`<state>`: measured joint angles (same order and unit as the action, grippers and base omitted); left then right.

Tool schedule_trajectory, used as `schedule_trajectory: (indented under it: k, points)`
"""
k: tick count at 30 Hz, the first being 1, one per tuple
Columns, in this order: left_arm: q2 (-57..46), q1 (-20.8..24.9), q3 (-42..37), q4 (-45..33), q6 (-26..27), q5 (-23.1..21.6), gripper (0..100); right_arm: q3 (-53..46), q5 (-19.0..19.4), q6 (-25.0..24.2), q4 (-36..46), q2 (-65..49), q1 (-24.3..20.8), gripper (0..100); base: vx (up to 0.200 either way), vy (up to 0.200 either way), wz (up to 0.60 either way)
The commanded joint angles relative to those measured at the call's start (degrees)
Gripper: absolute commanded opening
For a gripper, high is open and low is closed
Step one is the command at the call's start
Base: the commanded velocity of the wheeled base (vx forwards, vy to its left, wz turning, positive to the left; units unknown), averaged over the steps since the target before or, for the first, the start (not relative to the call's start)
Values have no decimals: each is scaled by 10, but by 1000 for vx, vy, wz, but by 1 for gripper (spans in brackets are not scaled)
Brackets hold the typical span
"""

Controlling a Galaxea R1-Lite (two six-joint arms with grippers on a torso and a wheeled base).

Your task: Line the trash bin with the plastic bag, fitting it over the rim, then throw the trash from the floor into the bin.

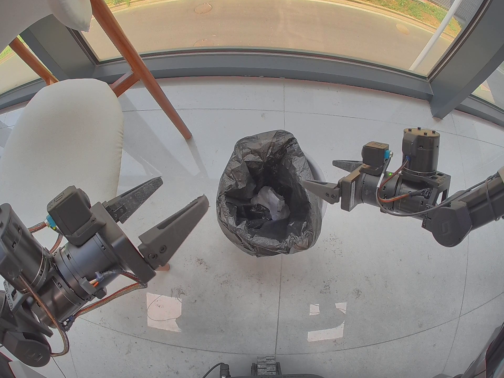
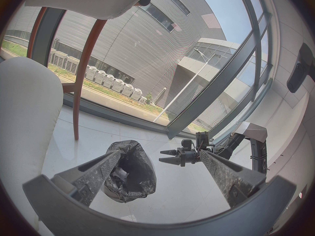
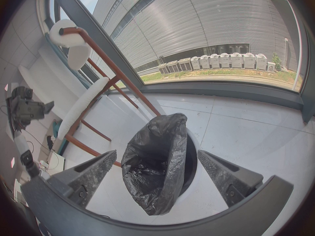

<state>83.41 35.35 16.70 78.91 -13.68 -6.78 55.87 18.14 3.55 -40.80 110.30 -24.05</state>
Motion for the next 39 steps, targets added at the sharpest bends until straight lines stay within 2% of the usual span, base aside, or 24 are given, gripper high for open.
schedule_trajectory:
  k: [1,10,13,23,24,39]
  points:
    - [3,-1,-1,0,0,1,100,7,-1,18,-8,43,4,100,0,0,0]
    - [4,-2,-2,0,0,2,100,22,-6,43,-25,104,1,100,0,0,0]
    - [4,-2,-3,0,0,3,100,60,-6,61,-45,142,9,100,0,0,0]
    - [3,-2,-20,1,1,3,100,120,-7,62,-53,186,8,100,0,0,0]
    - [3,-2,-19,1,1,3,100,120,-7,62,-54,187,8,0,0,0,0]
    - [4,-2,-22,1,1,3,100,174,-8,63,-45,142,7,0,0,0,0]
